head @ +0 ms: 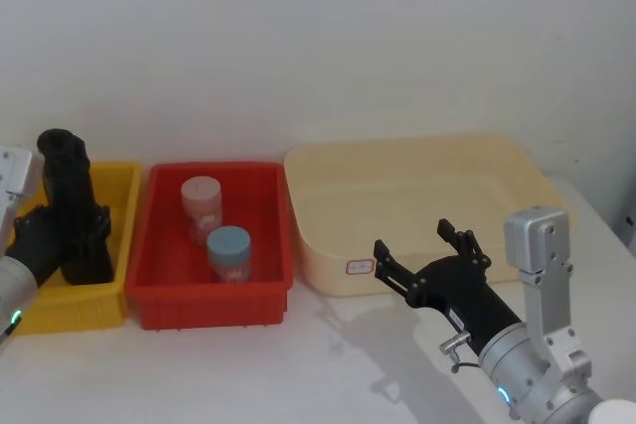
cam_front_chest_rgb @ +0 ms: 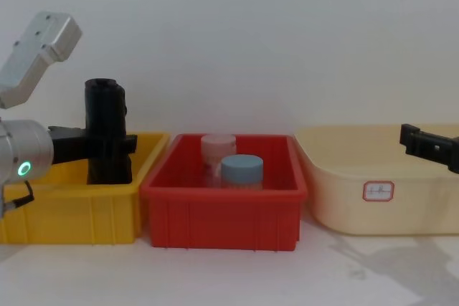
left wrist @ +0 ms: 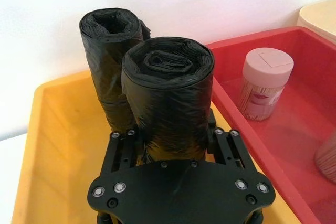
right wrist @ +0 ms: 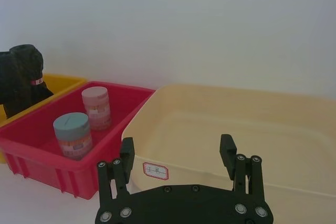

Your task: Pick up the garbage bag with the one hand and transfer it to the other hand.

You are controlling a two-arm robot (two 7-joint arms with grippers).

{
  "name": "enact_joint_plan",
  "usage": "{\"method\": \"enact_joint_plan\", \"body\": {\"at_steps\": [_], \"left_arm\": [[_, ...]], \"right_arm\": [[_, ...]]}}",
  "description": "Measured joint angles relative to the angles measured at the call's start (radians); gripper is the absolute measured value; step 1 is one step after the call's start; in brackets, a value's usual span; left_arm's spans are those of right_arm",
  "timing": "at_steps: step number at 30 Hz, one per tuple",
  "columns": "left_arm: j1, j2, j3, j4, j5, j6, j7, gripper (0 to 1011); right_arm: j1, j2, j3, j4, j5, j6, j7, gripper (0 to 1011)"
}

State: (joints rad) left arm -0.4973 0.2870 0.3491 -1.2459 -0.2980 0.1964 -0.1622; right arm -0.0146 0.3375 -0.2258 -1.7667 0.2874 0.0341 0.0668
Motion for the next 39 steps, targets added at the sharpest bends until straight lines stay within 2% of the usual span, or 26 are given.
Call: {"method": "enact_joint_plan", "body": {"at_steps": [1, 3, 6, 18, 28, 39], "left_arm": [[-0.001, 0.0, 0.0, 0.002, 0.001, 0.0, 0.0, 609], [-0.002, 0.0, 0.001, 0.003, 0.001, 0.0, -0.001, 557], [-0.003, -0.001, 0.002, 0.006, 0.002, 0.0, -0.002, 515], [-0.004, 0.0, 0.001, 0.0, 0.003, 0.005, -0.01, 447], [-0.011, 0.018, -0.013, -0.079, -0.012, 0.018, -0.054, 414], [-0.066, 0.032, -0.024, -0.152, -0.026, 0.03, -0.116, 414]], "right_arm": [[0.0, 0.0, 0.0, 0.0, 0.0, 0.0, 0.0, 1000], [0.0, 0.0, 0.0, 0.0, 0.0, 0.0, 0.0, 1000], [0.0, 0.0, 0.0, 0.0, 0.0, 0.0, 0.0, 1001], [0.0, 0.0, 0.0, 0.0, 0.0, 0.0, 0.0, 1000], [0.0, 0.0, 0.0, 0.0, 0.0, 0.0, 0.0, 1000], [0.0, 0.0, 0.0, 0.0, 0.0, 0.0, 0.0, 1000]]}}
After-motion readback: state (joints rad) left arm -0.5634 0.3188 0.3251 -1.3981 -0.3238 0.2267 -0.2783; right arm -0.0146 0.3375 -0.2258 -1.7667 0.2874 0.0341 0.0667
